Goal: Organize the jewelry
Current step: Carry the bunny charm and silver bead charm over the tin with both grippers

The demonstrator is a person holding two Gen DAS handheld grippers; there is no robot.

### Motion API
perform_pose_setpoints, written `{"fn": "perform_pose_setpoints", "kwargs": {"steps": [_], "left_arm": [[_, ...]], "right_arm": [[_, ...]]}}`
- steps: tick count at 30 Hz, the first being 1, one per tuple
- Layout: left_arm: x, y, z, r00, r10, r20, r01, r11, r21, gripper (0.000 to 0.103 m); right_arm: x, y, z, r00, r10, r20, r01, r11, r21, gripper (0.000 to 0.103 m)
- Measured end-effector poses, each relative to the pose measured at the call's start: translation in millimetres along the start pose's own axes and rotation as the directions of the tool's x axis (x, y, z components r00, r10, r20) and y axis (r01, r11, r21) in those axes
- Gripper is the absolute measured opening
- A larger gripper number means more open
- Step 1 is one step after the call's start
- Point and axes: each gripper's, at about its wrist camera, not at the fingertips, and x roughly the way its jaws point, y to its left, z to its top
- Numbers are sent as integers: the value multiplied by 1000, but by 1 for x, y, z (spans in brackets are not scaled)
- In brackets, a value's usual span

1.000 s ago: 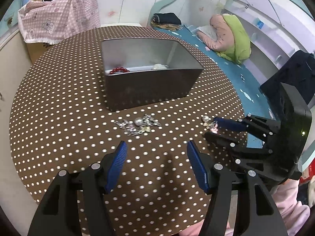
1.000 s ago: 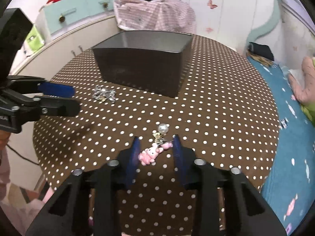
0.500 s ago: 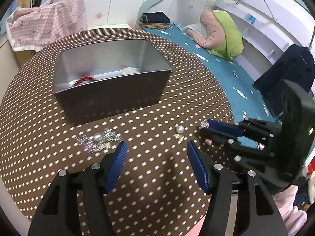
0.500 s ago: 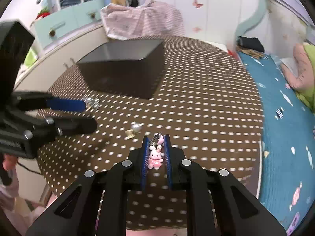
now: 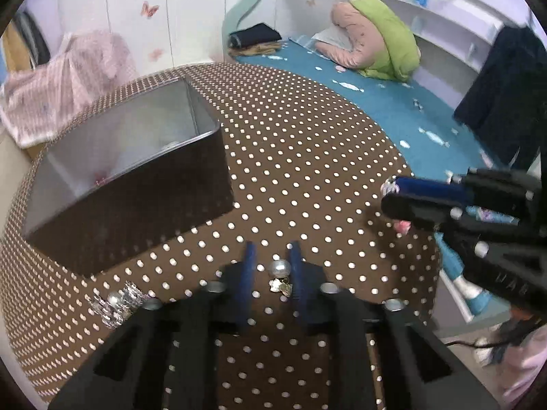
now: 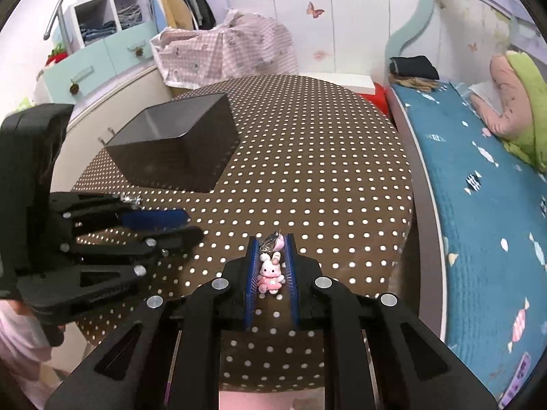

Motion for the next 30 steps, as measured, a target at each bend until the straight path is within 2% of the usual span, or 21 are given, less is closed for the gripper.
{"fn": "perform_pose_setpoints", "kwargs": {"steps": [4, 10, 18, 22, 27, 30], "left_arm": [[-4, 4, -1, 999, -48, -24, 47, 998, -34, 9], [-12, 11, -9, 996, -82, -22, 81, 994, -67, 9], [-35, 24, -5, 998, -56, 27, 59, 994, -89, 9], [-51, 40, -1, 996, -73, 50, 78, 989, -125, 9], [-71, 50, 4, 994, -26, 106, 42, 989, -144, 9], [-76, 57, 8, 994, -26, 109, 43, 987, -158, 9]], "right_arm": [[-3, -7, 1, 1000, -1, 13, 0, 1000, 16, 16], [-4, -5, 4, 1000, 2, 18, -3, 1000, 30, 16], [-6, 17, 13, 999, 32, 44, -32, 999, 10, 16], [-5, 24, 17, 998, 49, 47, -49, 999, 7, 16], [-1, 29, 25, 998, 53, 46, -53, 999, -4, 16], [0, 35, 36, 996, 68, 50, -67, 998, -19, 16]]}}
